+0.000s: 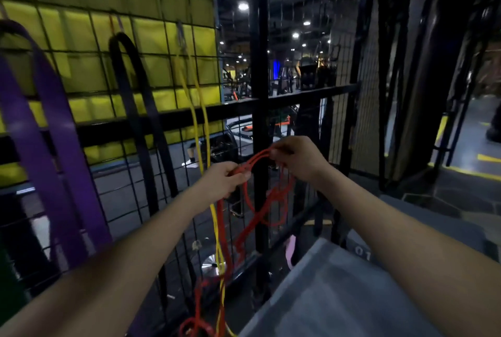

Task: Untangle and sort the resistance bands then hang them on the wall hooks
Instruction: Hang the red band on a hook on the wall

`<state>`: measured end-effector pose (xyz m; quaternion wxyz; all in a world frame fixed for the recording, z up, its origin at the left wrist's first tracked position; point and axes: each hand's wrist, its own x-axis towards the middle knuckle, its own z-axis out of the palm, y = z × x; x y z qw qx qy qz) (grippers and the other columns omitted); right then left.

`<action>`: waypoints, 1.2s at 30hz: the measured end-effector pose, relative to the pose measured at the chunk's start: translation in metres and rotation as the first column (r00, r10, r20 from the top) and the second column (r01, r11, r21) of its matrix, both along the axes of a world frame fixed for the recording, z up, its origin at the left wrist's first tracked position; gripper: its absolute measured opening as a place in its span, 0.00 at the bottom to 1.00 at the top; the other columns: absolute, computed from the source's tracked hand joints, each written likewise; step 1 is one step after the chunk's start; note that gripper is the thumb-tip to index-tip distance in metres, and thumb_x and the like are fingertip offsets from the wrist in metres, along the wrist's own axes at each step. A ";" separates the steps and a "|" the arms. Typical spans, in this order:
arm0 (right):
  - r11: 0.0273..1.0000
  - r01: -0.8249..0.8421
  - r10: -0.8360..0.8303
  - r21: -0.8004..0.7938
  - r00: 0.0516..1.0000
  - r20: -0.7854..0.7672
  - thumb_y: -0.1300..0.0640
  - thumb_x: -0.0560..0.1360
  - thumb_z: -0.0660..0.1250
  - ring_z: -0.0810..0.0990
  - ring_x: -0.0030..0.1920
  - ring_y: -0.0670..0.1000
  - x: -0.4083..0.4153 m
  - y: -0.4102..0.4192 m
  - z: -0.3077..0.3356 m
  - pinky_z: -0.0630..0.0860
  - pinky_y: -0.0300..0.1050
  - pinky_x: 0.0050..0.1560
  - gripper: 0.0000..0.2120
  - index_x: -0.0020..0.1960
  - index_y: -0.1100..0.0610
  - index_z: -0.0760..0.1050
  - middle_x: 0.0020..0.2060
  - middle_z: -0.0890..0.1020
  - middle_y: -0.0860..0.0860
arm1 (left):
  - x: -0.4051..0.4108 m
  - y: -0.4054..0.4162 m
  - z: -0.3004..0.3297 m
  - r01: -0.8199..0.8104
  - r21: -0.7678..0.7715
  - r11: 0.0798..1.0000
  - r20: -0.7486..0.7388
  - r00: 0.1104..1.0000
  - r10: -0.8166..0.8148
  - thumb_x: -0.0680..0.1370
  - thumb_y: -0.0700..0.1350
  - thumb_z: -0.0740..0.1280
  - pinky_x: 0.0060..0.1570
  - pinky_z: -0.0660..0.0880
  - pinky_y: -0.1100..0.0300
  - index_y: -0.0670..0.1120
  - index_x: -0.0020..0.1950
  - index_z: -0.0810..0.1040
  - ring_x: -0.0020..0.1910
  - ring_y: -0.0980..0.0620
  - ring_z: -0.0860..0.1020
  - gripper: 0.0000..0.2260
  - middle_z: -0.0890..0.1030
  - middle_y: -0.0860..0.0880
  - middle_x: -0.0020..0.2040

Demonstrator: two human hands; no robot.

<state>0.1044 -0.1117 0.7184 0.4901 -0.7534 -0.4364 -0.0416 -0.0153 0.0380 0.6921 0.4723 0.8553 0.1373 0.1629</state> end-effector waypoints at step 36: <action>0.982 0.171 -0.187 -0.083 0.952 -0.243 0.60 0.76 0.65 0.82 0.33 0.50 0.009 -0.047 0.033 0.81 0.40 0.36 0.06 0.42 0.61 0.74 0.37 0.81 0.57 | 0.012 -0.024 0.034 0.004 -0.256 0.967 0.031 0.999 0.005 0.74 0.35 0.67 0.38 0.70 0.62 0.45 0.53 0.74 0.36 0.53 0.73 0.10 0.75 0.48 0.40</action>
